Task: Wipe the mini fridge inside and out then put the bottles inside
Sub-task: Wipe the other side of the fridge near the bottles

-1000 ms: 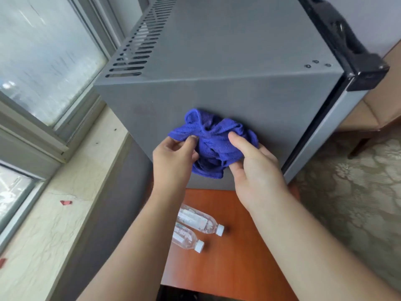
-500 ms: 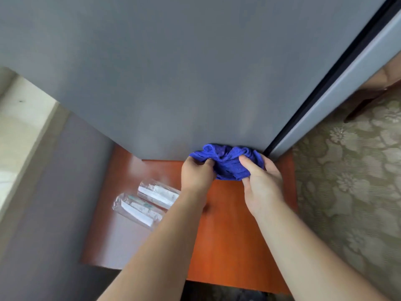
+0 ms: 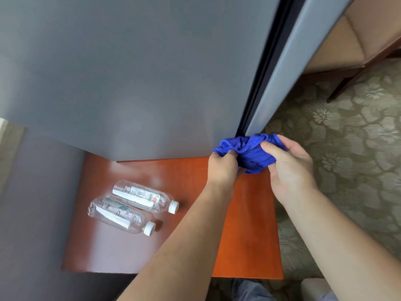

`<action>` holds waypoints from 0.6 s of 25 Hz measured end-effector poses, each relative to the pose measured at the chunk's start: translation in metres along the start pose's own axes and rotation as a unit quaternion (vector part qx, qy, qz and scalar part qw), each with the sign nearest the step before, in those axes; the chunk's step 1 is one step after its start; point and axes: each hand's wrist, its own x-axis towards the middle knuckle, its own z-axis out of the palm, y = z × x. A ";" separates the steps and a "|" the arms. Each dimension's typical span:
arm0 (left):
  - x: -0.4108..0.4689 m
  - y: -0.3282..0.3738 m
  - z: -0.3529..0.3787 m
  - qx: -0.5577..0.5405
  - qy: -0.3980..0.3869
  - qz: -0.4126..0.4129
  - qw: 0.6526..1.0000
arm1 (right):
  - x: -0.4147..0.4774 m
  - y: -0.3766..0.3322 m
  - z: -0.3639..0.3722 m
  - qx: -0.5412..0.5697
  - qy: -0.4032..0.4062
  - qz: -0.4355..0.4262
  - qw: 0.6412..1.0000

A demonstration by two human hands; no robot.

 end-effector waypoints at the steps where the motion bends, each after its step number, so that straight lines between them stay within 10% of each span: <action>1: -0.003 -0.001 0.007 -0.016 -0.011 -0.004 1.000 | 0.001 -0.008 -0.003 0.000 -0.004 -0.011 1.000; 15: -0.056 0.080 -0.090 -0.024 -0.004 0.110 0.994 | -0.081 0.007 0.069 -0.018 -0.051 -0.037 0.998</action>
